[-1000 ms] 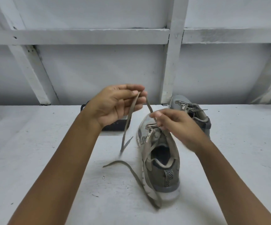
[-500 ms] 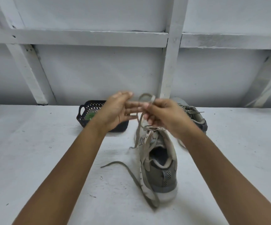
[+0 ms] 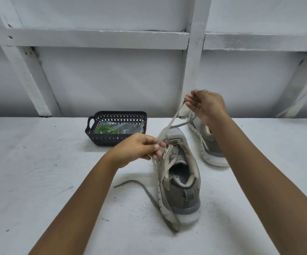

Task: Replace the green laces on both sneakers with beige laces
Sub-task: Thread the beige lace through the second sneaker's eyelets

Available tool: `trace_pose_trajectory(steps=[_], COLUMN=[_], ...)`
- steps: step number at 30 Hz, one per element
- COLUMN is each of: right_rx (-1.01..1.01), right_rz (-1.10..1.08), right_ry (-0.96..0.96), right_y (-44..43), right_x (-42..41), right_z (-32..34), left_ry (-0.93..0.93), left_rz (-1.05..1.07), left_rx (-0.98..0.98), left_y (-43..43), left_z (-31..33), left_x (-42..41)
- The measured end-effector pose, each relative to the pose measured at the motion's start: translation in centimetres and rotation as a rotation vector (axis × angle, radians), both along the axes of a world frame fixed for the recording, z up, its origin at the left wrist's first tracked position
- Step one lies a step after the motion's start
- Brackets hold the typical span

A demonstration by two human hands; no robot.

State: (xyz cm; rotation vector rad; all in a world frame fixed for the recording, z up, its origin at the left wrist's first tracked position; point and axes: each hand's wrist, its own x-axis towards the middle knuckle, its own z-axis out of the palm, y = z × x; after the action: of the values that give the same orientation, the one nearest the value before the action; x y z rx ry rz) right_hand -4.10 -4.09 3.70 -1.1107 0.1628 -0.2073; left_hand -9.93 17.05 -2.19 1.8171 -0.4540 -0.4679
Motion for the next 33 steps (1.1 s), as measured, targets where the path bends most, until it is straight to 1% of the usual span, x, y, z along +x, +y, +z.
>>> trace_pose_trajectory(steps=[2,4,5,6,8,9,11,13,15,16,17,19,22,26,30,33], right_rx=[-0.013,-0.123,-0.251,-0.437,-0.89,-1.106,-1.454,-1.694,-1.802,-1.79,-1.733,-1.556,-1.311,-1.037,-0.895,-0.914], right_rz=[-0.02,0.047,0.122,0.213,0.339,0.358,0.381,0.426,0.476,0.499,0.511,0.496,0.408,0.305,0.287,0.285], right_ry=[0.013,0.08,0.139,0.206,0.27,0.25,0.182,0.167,0.205,0.222,0.237,0.264,0.301,0.333,0.337,0.341], right_y=[-0.2,0.0,0.1,0.3,0.6,0.9,1.7,2.7,3.4,3.5,3.5,3.4,3.3,3.1,3.0,2.8], right_x=[0.5,0.3,0.0,-0.4,-1.1,-1.4,-2.3,-3.4,-4.1,-4.3,-4.4,-4.2,-4.1,-4.0,-3.7,-3.6], right_z=[-0.6,-1.1,-1.3,-1.6,-2.2,-2.4,-2.3,-2.2,-2.6,-3.0,-3.3,-3.9,-4.8,-6.4,-7.2,-7.5], left_ry=[0.065,0.163,0.204,0.229,0.243,0.249,0.261,0.22,0.148,0.131,0.129,0.128,0.103,0.031,-0.083,-0.135], left_rz=[-0.024,-0.033,-0.022,0.006,0.092,0.14,0.222,0.292,0.373,0.409,0.435,0.48,0.543,0.562,0.65,0.689], left_rx=[-0.022,-0.086,-0.123,-0.152,-0.196,-0.229,-0.297,-0.288,-0.235,-0.232,-0.251,-0.299,-0.33,-0.301,-0.254,-0.231], left_y=[0.6,0.9,1.0,1.0,0.9,0.7,0.3,0.1,-0.2,-0.4,-0.7,-1.3,-2.2,-3.4,-4.5,-5.2], left_z=[-0.1,-0.1,0.0,0.0,0.0,-0.1,-0.2,-0.5,-0.9,-1.2,-1.4,-1.8,-2.5,-3.3,-4.2,-5.0], left_x=[0.1,0.1,0.1,0.1,0.2,0.3,0.4,0.7,1.0,1.1,1.2,1.4,1.6,1.7,2.1,2.4])
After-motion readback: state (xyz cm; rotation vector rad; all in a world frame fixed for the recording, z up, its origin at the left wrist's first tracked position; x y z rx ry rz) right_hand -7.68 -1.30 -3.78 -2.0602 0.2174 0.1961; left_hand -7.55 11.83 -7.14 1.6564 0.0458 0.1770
